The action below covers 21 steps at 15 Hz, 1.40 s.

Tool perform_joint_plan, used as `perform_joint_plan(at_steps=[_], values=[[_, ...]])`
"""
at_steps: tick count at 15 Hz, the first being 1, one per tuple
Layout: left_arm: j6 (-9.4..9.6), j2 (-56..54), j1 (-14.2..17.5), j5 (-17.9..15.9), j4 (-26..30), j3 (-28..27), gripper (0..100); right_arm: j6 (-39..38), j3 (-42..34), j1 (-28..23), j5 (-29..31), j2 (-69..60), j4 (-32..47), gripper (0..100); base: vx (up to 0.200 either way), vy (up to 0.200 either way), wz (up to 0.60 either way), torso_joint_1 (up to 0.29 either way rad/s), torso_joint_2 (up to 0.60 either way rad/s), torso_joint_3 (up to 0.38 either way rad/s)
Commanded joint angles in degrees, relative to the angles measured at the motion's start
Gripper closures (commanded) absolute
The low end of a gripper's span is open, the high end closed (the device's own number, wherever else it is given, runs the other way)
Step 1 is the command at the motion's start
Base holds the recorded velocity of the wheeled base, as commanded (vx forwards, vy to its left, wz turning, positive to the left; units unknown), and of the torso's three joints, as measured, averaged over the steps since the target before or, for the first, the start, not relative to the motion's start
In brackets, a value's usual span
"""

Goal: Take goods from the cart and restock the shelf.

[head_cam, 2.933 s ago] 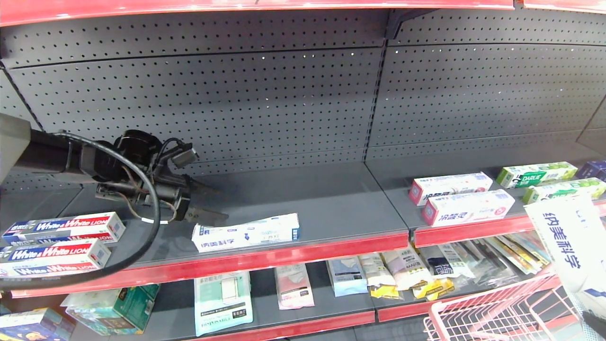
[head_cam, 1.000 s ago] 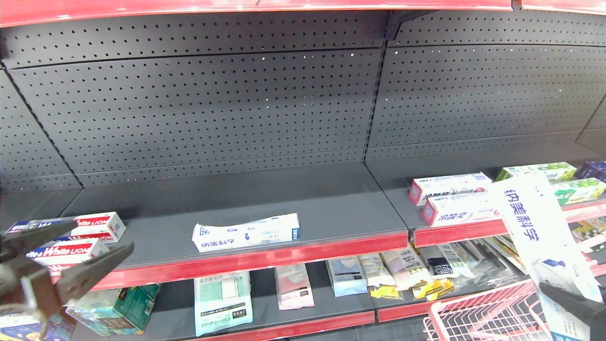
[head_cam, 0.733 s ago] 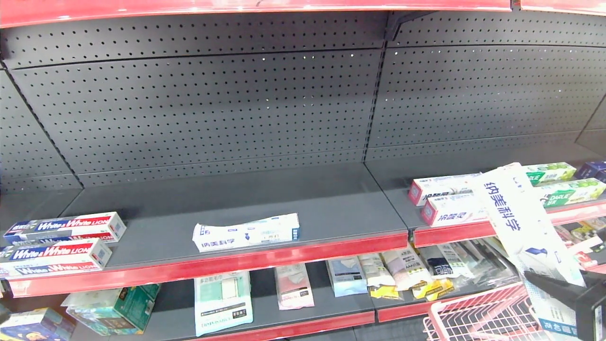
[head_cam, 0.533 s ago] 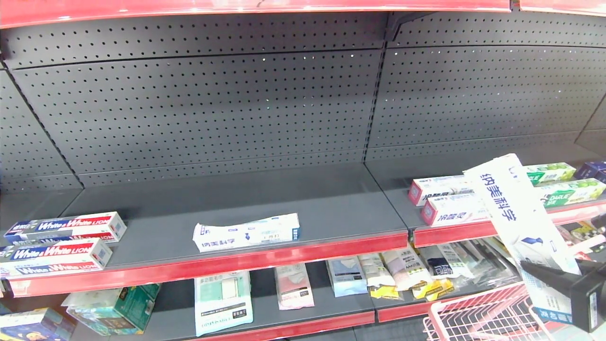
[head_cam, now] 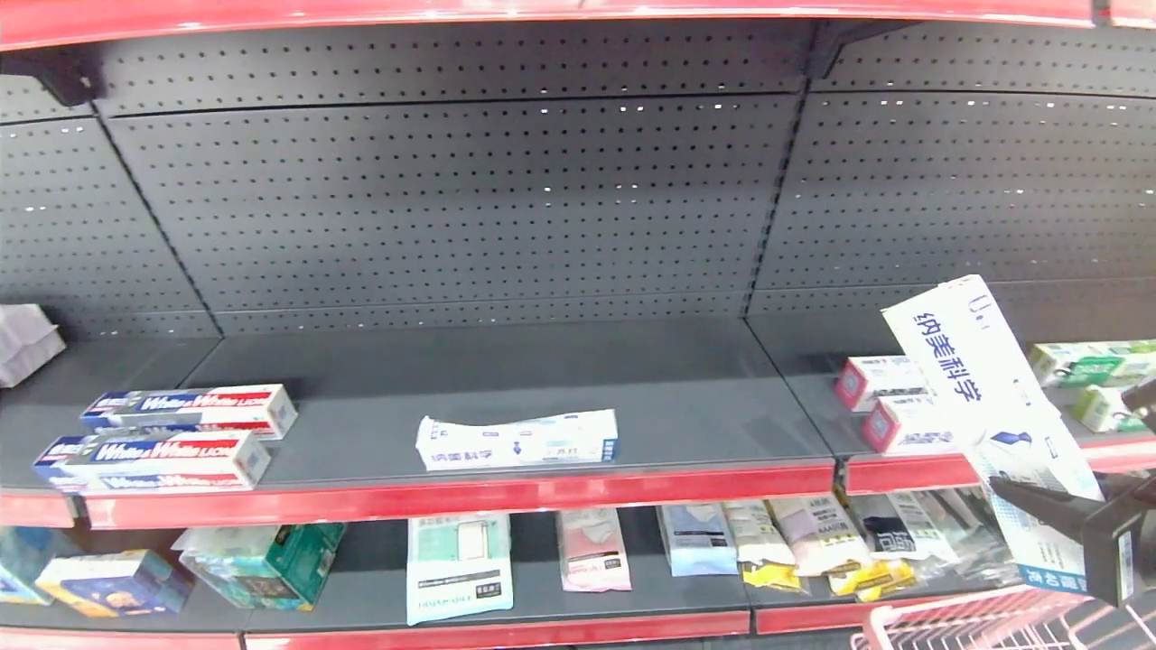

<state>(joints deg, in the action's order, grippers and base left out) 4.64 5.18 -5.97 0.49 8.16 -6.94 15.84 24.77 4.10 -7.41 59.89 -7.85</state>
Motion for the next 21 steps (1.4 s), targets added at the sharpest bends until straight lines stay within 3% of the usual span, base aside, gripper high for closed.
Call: perform_joint_plan(at_steps=[1, 5, 7, 10, 12, 14, 15, 16, 21], values=[[-0.43, 0.27, 0.0, 0.22, -0.25, 1.66, 0, 0.07, 0.1, 0.12, -0.06, 0.05, -0.06, 100, 0.0, 0.0, 0.6, 0.007, 0.01, 0.002], [-0.43, 0.27, 0.0, 0.22, -0.25, 1.75, 0, 0.16, 0.72, 0.12, -0.06, 1.1, -0.06, 100, 0.0, 0.0, 0.6, 0.002, 0.0, 0.002], [-0.6, 0.36, 0.0, -0.93, -0.42, 1.93, 0, 2.97, 1.6, -0.23, -0.15, 2.6, 0.29, 100, 0.0, 0.0, 0.0, 0.0, 0.0, 0.0], [-1.66, 0.27, 0.0, -10.16, -2.35, 2.98, 0, 8.25, 8.45, -0.32, -2.87, 11.3, 0.29, 100, 0.0, 0.0, 0.0, 0.0, 0.0, 0.0], [-3.5, 0.44, 0.08, -9.28, -2.53, 2.98, 0, 10.62, 12.76, -0.4, -5.68, 17.89, 0.03, 100, 0.0, 0.0, 0.0, 0.0, 0.0, 0.0], [-4.64, 2.11, 6.32, -2.16, -2.71, 3.07, 0, 16.24, 16.98, -2.95, -9.81, 25.63, -0.06, 100, 0.0, 0.0, 0.0, 0.0, 0.0, 0.0], [-6.75, 2.03, 10.19, -2.25, -2.71, 3.07, 0, 20.11, 18.65, -4.71, -12.19, 29.23, -0.24, 100, 0.0, 0.0, 0.0, 0.0, 0.0, 0.0], [-7.37, 1.32, 11.95, -2.51, -2.71, 2.98, 0, 23.01, 20.32, -5.77, -13.24, 32.48, -0.24, 100, 0.0, 0.0, 0.0, 0.0, 0.0, 0.0], [-7.28, 0.36, 12.13, -2.77, -6.66, 3.16, 0, 23.98, 26.03, -4.89, -13.33, 38.63, -0.24, 100, 0.0, 0.0, 0.0, 0.0, 0.0, 0.0]])
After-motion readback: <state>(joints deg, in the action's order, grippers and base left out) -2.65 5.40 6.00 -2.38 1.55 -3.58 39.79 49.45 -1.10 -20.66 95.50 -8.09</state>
